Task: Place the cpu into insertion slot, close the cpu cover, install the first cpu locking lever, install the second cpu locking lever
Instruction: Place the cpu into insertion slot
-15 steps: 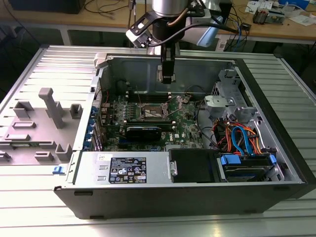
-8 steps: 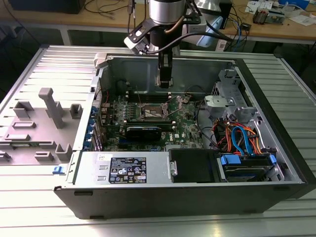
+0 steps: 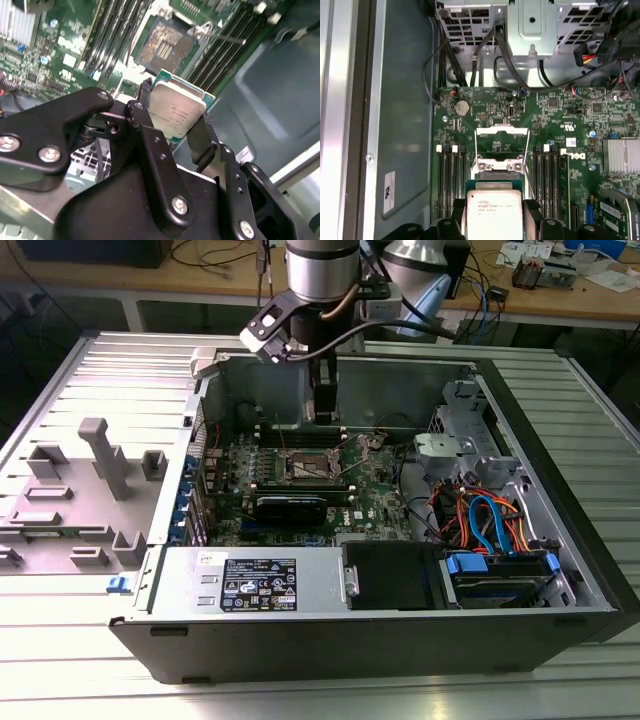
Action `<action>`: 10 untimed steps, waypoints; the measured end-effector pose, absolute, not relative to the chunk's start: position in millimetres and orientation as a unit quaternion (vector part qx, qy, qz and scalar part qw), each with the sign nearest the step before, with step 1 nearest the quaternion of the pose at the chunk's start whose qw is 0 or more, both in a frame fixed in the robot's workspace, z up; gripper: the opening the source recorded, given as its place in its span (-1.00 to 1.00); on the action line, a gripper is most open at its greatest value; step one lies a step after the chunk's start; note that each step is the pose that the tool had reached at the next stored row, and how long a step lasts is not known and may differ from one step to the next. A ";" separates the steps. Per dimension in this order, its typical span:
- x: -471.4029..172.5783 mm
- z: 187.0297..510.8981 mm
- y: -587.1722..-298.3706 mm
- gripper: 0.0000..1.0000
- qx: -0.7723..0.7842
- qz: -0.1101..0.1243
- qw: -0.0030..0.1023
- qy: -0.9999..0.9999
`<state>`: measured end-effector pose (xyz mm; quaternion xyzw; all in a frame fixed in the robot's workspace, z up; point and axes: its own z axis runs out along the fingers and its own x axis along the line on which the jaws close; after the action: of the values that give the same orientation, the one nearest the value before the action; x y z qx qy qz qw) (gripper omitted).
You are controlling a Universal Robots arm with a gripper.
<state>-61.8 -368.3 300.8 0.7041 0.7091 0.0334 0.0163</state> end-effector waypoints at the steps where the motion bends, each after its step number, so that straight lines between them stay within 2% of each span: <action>1: -65.0 298.6 -368.3 0.08 0.704 0.034 0.017 0.710; 6: -69.2 294.3 -368.3 0.08 0.701 0.044 0.026 0.711; 10: -72.9 286.9 -368.3 0.08 0.701 0.045 0.028 0.711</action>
<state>-72.9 -368.3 286.9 0.7011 0.7111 0.0449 0.0277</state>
